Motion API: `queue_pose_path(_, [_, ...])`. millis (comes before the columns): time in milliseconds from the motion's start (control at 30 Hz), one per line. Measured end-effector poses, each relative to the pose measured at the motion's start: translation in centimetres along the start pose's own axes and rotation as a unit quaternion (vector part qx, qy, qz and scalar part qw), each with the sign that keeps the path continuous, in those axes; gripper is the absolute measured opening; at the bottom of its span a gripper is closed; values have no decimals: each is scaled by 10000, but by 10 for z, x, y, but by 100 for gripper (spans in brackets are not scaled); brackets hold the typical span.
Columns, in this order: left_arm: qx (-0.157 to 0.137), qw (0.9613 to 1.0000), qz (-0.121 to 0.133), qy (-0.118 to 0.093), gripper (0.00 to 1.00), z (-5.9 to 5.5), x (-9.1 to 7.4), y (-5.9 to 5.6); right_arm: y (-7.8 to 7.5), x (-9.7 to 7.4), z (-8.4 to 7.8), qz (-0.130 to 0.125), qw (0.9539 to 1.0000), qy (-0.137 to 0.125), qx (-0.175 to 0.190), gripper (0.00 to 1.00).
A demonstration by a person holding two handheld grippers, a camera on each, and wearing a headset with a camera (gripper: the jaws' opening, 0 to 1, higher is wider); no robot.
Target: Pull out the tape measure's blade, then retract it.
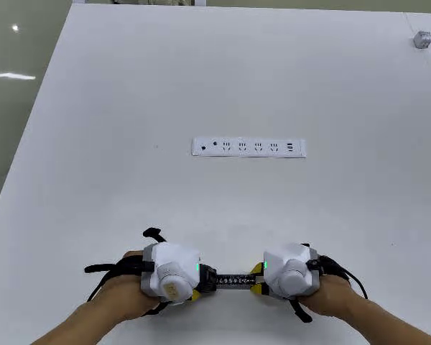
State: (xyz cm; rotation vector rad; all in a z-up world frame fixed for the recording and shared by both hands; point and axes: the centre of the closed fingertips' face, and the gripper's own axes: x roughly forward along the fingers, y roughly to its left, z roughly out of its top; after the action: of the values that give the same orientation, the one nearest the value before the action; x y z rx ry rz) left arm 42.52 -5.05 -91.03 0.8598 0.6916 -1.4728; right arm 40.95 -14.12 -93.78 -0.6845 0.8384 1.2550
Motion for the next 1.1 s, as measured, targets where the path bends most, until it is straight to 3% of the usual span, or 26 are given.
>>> queue_pose_path(733, [32,10000,-28,46,35,0,0,0,-2,-16,-25,-52,9998,144,89,10])
queue_pose_path(1100, [40,10000,-33,71,35,0,1,0,-5,-29,-46,-110,9994,257,199,10])
